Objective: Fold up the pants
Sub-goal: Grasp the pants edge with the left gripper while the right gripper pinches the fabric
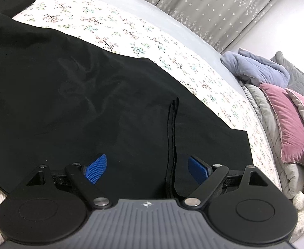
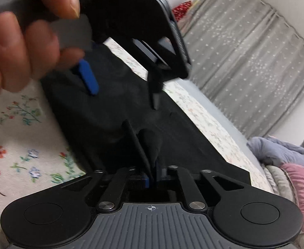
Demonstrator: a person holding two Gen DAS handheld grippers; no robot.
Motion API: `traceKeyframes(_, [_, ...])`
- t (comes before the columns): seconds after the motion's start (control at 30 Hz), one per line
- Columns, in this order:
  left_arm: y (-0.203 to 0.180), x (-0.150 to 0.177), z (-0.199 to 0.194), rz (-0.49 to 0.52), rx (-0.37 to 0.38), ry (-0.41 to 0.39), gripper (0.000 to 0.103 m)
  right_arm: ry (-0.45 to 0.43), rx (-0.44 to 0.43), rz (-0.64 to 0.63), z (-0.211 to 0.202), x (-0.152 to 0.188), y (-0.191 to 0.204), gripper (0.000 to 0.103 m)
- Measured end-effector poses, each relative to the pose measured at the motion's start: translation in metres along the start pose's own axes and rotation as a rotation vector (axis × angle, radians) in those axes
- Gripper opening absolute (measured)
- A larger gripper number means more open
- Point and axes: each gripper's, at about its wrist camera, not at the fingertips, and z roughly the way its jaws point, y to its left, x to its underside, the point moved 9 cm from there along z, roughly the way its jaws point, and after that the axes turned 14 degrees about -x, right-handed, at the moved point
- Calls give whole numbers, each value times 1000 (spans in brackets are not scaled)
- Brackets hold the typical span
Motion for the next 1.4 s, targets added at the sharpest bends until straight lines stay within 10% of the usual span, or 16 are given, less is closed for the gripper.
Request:
traceKeyframes(0.23, [4, 0, -1, -30, 26, 22, 88, -7, -69, 220, -15, 16, -38, 49])
traceKeyframes(0.3, [1, 3, -2, -36, 48, 37, 88, -11, -97, 254, -15, 21, -41, 43])
traceKeyframes(0.4, [-4, 8, -4, -56, 99, 76, 88, -11, -125, 271, -10, 24, -39, 4])
traceKeyframes(0.6, [-17, 20, -9, -104, 228, 177, 93, -71, -92, 318, -18, 15, -38, 1])
traceKeyframes(0.83, [-17, 19, -1, -113, 207, 194, 91, -94, -87, 333, -16, 11, -33, 1])
traceKeyframes(1.1, [-17, 6, 2, -27, 110, 128, 3, -132, -102, 289, -15, -4, -23, 1])
traceKeyframes(1.27, [-20, -12, -3, 66, 64, 49, 0, -127, -104, 277, -8, -8, -19, 5])
traceKeyframes(1.4, [-11, -31, -9, 111, 40, -17, 0, -125, -121, 239, -11, -10, -8, 32])
